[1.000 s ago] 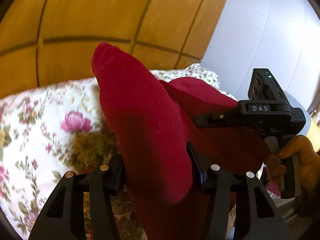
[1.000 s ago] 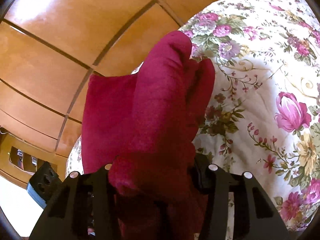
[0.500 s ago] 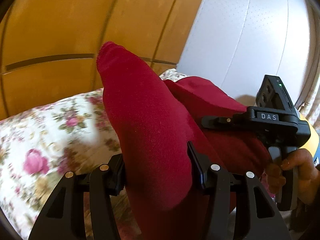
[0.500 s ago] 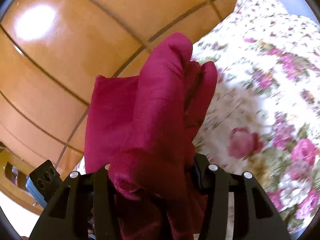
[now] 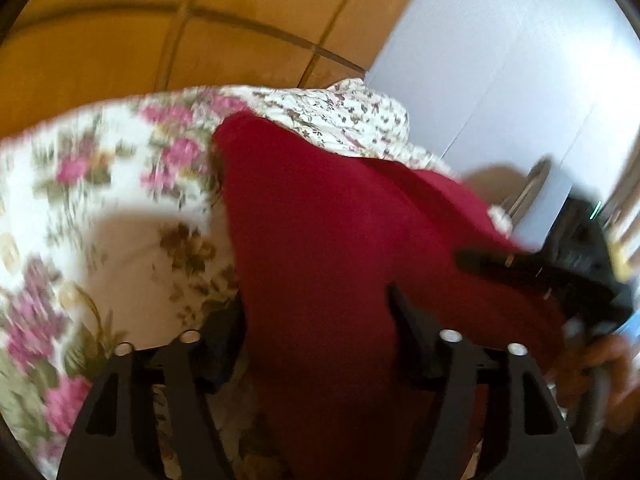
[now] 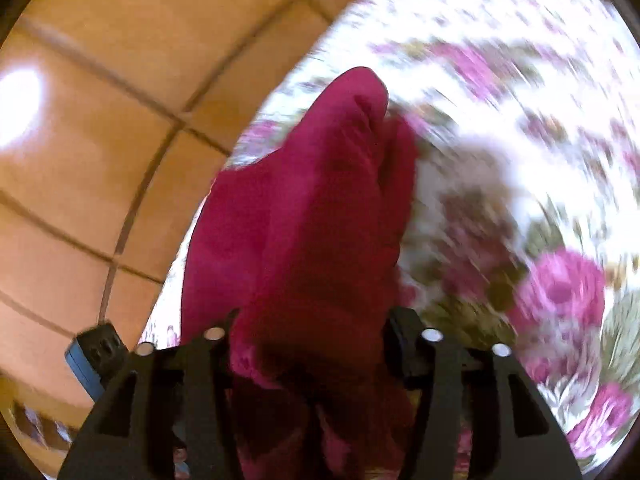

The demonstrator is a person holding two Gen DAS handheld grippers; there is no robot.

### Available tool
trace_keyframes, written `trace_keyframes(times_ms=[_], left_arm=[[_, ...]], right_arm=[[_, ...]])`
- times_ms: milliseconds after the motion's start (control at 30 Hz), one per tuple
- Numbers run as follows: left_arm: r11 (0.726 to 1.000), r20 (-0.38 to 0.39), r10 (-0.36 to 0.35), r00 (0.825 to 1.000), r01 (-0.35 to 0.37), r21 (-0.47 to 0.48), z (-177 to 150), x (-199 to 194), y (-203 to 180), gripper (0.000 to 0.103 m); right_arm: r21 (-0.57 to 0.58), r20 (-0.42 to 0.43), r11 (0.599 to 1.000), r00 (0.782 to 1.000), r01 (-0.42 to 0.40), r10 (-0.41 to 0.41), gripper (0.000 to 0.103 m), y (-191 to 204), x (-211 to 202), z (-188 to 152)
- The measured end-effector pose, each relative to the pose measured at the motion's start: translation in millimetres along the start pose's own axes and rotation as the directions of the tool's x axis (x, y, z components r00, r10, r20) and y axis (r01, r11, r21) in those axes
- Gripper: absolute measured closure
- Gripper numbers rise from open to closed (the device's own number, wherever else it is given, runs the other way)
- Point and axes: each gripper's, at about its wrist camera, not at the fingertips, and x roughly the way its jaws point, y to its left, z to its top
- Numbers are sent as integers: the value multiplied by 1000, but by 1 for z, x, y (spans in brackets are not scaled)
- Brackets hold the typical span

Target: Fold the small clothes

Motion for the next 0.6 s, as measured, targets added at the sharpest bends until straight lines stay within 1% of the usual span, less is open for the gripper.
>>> trace_keyframes(times_ms=[33,67,100,167,200,233,267,300,333,367,400,433,500,533,567,600], left_arm=[[999,-9,-9,1000,9,-45,0,1,8,21],[999,-7,-12,1000,11,-52,-1,1,10,21],[999,-1,-5,1000,5,-45,-2,0,9,21],[999,19,42,999,-41,-25,-6,-8,1,18],[998,29,60,998,-59,-24,-10,-14,-6,14],[997,40,76,996,-75,-33,-13,-18,-6,12],[995,53,85,995,-82,-50,-18,-24,-6,11],[994,63,93,994,-89,-64,-23,-31,-7,9],[991,70,117,991,-112,-73,-30,-38,-8,7],[988,70,145,987,-141,-70,-34,-42,-12,7],[984,68,174,982,-169,-63,-36,-44,-15,6],[977,72,213,974,-211,-45,-43,-50,-22,5],[963,82,269,960,-268,-20,-50,-57,-31,4],[955,87,297,951,-297,-8,-56,-61,-36,4],[950,88,310,947,-311,-2,-59,-63,-39,4],[948,88,316,945,-318,0,-62,-65,-39,4]], right_arm=[[44,-12,999,1000,-10,11,33,-8,1,-1],[64,-14,998,1000,-11,12,31,-12,-1,-1],[66,-11,998,1000,-4,5,25,-13,-2,-1],[58,0,998,1000,9,-9,17,-12,-9,0],[64,6,998,1000,11,-11,14,-12,-13,2],[82,17,997,1000,11,-13,7,-12,-19,3],[113,33,994,999,5,-9,3,-14,-26,3],[134,47,991,999,-4,-3,2,-14,-37,0],[159,64,987,998,-11,0,2,-17,-49,-2],[171,71,985,997,5,-17,2,-17,-56,-2],[172,70,984,996,45,-58,2,-16,-62,-2],[162,68,982,992,99,-111,2,-13,-69,-4],[113,76,978,980,173,-183,2,-4,-82,-8],[88,78,976,976,198,-205,2,0,-86,-11],[60,75,970,968,234,-239,2,5,-90,-16],[44,76,967,964,252,-255,2,9,-90,-20]])
